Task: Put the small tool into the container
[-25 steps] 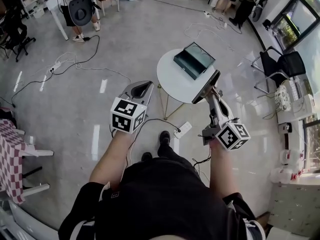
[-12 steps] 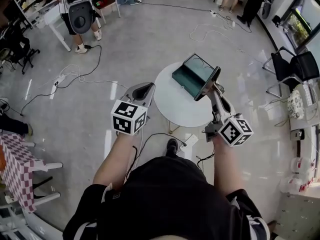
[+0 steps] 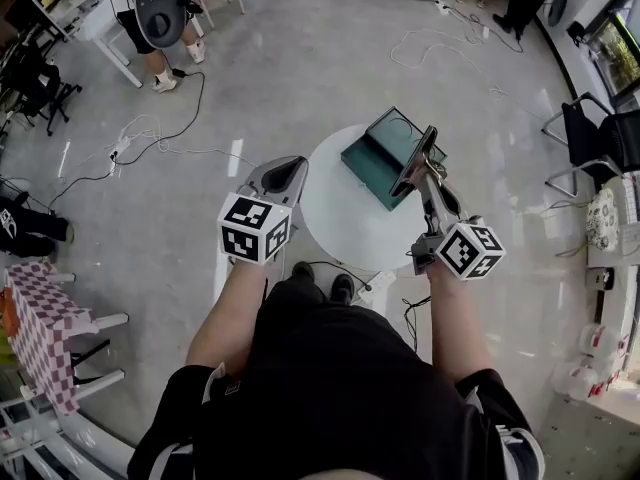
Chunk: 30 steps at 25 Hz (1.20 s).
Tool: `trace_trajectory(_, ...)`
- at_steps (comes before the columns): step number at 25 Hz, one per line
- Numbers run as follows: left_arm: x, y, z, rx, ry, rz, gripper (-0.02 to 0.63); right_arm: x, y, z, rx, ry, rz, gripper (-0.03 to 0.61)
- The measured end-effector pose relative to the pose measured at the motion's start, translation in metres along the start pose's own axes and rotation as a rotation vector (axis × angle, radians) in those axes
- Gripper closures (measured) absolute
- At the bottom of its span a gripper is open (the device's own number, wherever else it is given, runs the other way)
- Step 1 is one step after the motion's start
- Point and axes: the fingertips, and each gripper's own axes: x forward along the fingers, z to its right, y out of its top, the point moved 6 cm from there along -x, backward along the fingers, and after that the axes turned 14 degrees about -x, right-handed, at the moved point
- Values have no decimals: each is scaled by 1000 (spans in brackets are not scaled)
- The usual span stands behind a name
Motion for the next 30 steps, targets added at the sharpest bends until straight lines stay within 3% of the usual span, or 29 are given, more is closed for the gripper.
trace_trajectory(6,34,7,-56,-32,-47,-31,609,58,-24,2,-11,-52,-86,568)
trace_trajectory(14,92,17,-95,-25,-125,-89,609,123,-59,17,-33,-96,-239,568)
trace_trajectory(23,134,1,-92,-31,-181,-186,607,149,-112,53,-59,-100,-441,568)
trace_trajectory(30,149,-16,-91,-40,-194,-241,609,159,-170,80,-180,-60,-690,568)
